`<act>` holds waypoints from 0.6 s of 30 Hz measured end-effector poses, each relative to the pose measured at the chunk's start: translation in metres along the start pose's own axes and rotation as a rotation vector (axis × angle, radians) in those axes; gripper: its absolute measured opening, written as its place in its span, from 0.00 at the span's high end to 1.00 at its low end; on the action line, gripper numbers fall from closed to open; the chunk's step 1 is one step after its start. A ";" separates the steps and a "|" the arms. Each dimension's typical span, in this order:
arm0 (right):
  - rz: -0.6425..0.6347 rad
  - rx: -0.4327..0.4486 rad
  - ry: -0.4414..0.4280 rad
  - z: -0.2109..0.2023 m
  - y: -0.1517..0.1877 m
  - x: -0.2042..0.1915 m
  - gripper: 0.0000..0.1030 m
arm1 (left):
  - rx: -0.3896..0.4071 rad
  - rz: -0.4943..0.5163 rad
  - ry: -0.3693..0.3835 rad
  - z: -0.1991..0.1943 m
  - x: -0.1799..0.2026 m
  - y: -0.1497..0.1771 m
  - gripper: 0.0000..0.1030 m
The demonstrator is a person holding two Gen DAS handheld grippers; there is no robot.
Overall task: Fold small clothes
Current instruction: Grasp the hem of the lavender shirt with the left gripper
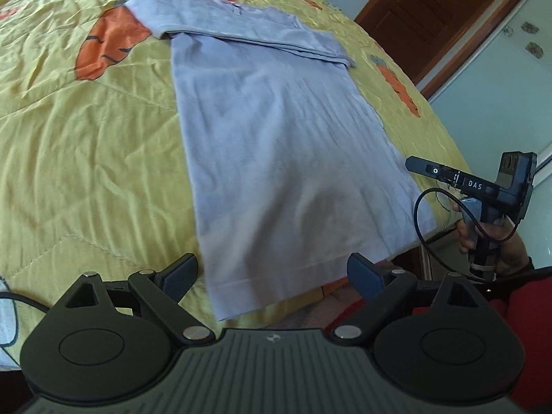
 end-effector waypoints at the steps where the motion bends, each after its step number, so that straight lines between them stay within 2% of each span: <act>1: 0.003 -0.005 -0.015 -0.002 0.001 -0.001 0.02 | 0.003 -0.003 0.004 0.001 0.001 -0.001 0.12; 3: 0.017 -0.015 -0.054 -0.006 0.004 -0.004 0.03 | 0.006 -0.006 0.002 0.002 0.002 -0.002 0.18; 6: 0.037 -0.029 -0.104 -0.013 0.008 -0.006 0.04 | 0.013 0.008 -0.021 0.003 0.003 -0.002 0.36; 8: 0.031 -0.038 -0.119 -0.017 0.011 -0.006 0.05 | 0.017 0.013 -0.031 0.003 0.003 -0.002 0.42; 13: -0.014 -0.078 -0.123 -0.025 0.018 -0.009 0.08 | 0.025 0.026 -0.099 0.004 -0.005 -0.003 0.76; 15: -0.028 -0.094 -0.126 -0.028 0.020 -0.011 0.10 | 0.028 0.032 -0.122 0.004 -0.007 -0.003 0.83; 18: -0.040 -0.116 -0.133 -0.032 0.023 -0.012 0.14 | 0.034 0.064 -0.140 0.004 -0.005 -0.001 0.86</act>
Point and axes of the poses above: each gripper's, at about its wrist camera, not at the fingertips, and z roughly the way its jaws point, x to its right, y to its underside, the point moved 10 cm from there along z, roughly the way its jaws point, and after that the axes turned 13 degrees about -y, right-handed, at the moved point
